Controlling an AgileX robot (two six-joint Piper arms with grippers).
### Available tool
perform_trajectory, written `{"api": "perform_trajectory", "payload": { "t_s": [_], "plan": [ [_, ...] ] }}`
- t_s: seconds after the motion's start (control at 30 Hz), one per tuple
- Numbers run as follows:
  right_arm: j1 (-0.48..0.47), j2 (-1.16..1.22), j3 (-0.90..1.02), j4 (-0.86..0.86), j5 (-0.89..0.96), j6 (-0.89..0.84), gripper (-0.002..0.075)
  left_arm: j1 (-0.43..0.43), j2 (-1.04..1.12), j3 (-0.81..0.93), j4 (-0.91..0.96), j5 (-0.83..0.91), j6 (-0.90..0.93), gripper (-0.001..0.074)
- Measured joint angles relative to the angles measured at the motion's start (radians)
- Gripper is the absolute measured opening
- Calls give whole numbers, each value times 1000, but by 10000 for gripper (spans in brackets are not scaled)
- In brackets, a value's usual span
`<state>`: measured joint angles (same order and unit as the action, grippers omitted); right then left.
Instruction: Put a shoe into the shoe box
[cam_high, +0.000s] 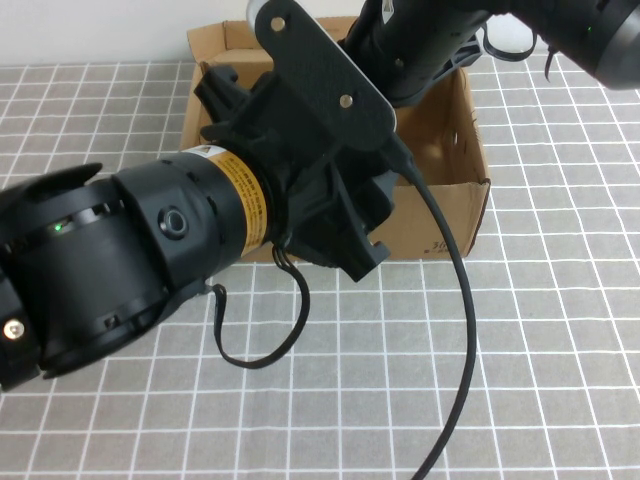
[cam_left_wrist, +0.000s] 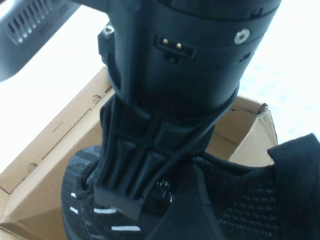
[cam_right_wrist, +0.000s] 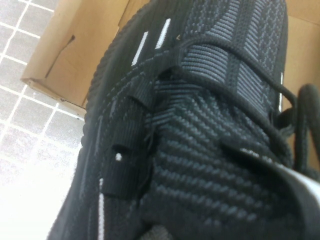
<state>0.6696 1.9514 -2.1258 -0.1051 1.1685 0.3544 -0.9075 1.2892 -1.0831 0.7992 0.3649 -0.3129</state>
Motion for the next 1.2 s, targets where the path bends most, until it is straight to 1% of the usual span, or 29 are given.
{"api": "perform_trajectory", "payload": {
  "t_s": [0.13,0.43,0.6,0.67,0.8,0.87,1.0,1.07,1.2],
  "plan": [
    [0,0,0,0,5,-4,13,0,0,0,-9,-1,0,503],
    [0,0,0,34,17,-46,13,0,11,0,-60,-1,3,428],
    [0,0,0,29,18,-52,13,0,52,0,-79,13,31,298],
    [0,2,0,28,18,-52,13,0,59,0,-79,22,49,272],
    [0,7,0,27,21,-52,13,0,59,0,-79,30,67,246],
    [0,7,0,27,21,-52,13,0,59,0,-79,40,67,215],
    [0,7,0,27,25,-52,13,0,59,0,-72,91,82,68],
    [0,7,0,32,32,-53,13,0,59,0,-62,123,84,44],
    [0,7,0,36,46,-54,13,0,59,0,-16,174,78,38]
  ]
}}
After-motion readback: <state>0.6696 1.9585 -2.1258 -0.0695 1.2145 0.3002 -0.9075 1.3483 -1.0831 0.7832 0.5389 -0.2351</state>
